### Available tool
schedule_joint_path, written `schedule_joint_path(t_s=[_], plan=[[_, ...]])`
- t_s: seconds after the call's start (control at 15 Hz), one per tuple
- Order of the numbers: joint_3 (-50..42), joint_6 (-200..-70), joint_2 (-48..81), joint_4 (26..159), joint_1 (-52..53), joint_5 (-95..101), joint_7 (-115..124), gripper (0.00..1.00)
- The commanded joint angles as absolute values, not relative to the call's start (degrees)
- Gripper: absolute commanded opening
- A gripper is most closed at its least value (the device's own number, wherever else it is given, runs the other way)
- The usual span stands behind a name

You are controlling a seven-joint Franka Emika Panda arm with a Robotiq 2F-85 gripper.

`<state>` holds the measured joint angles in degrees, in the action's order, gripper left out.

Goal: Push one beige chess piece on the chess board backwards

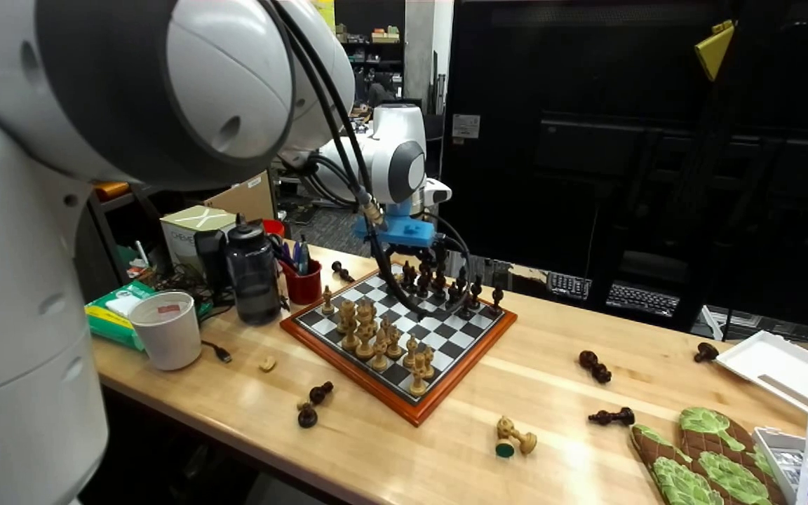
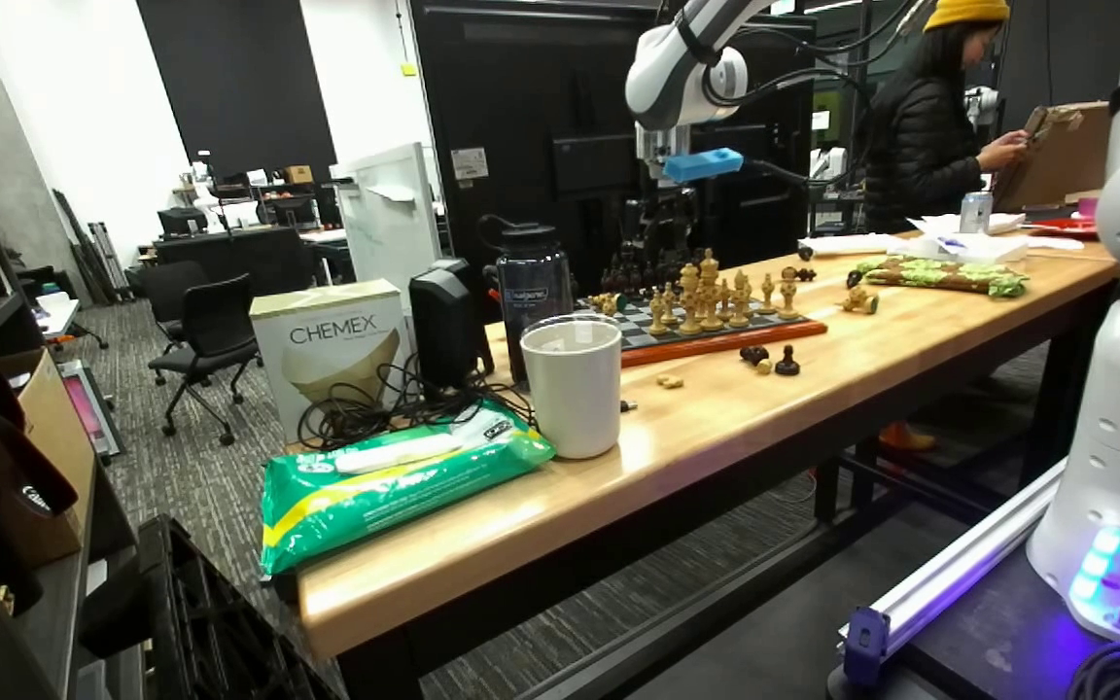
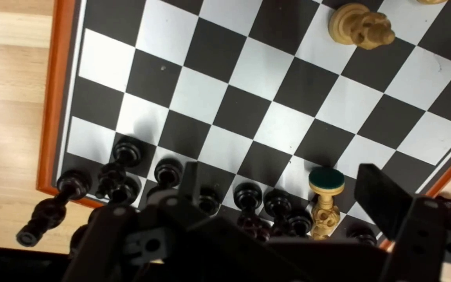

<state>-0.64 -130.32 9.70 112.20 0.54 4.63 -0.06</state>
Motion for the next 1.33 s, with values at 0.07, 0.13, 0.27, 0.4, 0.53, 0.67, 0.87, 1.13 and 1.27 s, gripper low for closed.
schedule_joint_path(t_s=[0.07,0.13,0.27,0.4,0.53,0.67,0.87,1.13,1.27], plan=[[-1.07,-130.97,9.27,114.06,0.4,5.22,3.08,1.0],[-1.14,-131.05,9.35,114.41,0.33,5.08,3.48,1.0],[-1.23,-130.55,9.43,115.24,0.27,4.75,3.86,1.0],[-1.18,-129.43,9.49,115.82,0.35,4.59,3.98,1.0],[-1.2,-129.15,9.64,116.45,0.29,4.41,4.05,1.0],[-1.29,-128.54,9.8,116.84,0.23,4.45,4.28,1.0],[-1.23,-127.74,9.94,117.1,0.05,3.88,3.97,1.0],[-1.24,-126.62,10.25,116.94,-0.22,3.33,3.78,1.0],[-1.22,-126.26,10.39,116.83,-0.29,3.16,3.71,1.0]])
